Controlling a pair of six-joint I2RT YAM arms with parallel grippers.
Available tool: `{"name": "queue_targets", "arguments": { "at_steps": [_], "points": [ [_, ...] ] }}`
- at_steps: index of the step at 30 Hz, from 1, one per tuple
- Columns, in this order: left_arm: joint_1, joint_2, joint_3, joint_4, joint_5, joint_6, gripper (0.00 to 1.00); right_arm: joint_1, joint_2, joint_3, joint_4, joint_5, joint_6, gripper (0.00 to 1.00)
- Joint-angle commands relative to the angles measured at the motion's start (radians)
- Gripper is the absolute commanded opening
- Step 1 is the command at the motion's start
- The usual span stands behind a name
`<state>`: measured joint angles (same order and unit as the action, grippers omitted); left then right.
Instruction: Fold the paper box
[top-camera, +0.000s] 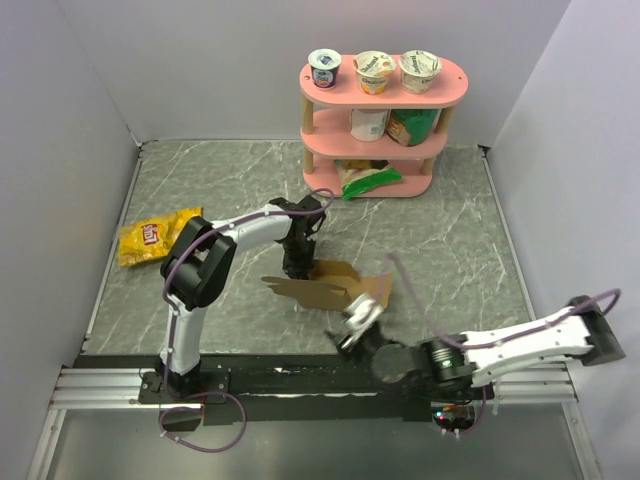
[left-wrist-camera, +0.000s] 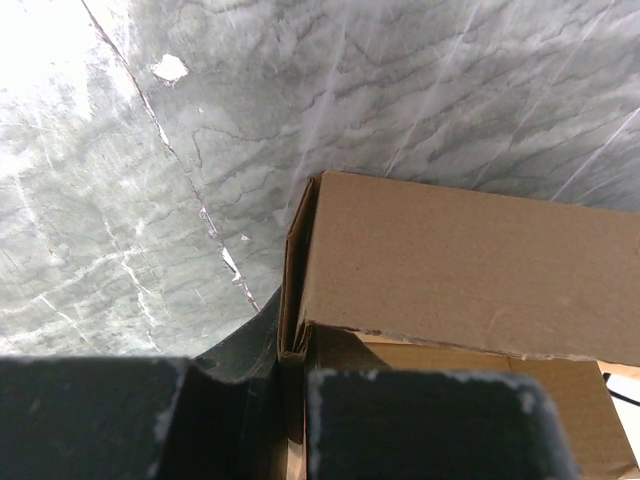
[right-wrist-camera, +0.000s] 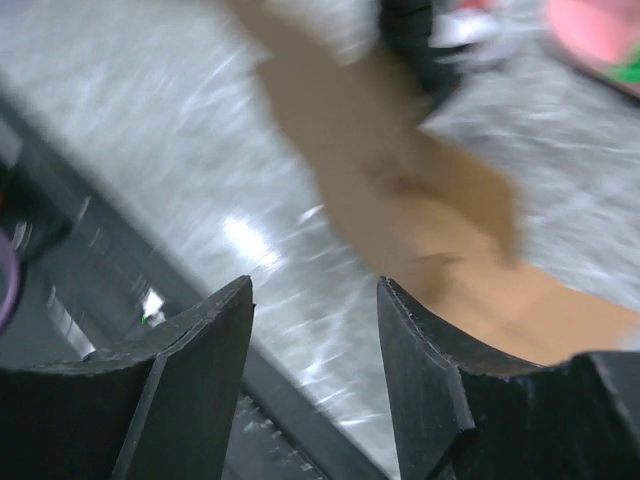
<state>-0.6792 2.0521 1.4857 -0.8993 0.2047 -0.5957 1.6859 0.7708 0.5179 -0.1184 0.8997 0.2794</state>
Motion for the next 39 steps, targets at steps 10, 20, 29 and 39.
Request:
{"name": "queue_targets", "arguments": {
  "at_steps": [10,20,29,39],
  "points": [
    [-0.002,0.111,0.05,-0.131,-0.024,-0.012,0.01,-0.242,0.472,-0.027,0.606,-0.453,-0.137,0.54],
    [-0.005,0.085,0.054,-0.138,-0.025,-0.019,0.01,-0.432,0.697,0.022,0.749,-0.476,-0.155,0.52],
    [-0.059,0.095,0.067,-0.145,-0.06,-0.001,0.01,-0.537,0.831,0.053,0.804,-0.45,-0.134,0.5],
    [-0.08,0.095,0.054,-0.138,-0.082,0.007,0.01,-0.597,0.823,-0.013,0.801,-0.367,-0.056,0.49]
  ]
}}
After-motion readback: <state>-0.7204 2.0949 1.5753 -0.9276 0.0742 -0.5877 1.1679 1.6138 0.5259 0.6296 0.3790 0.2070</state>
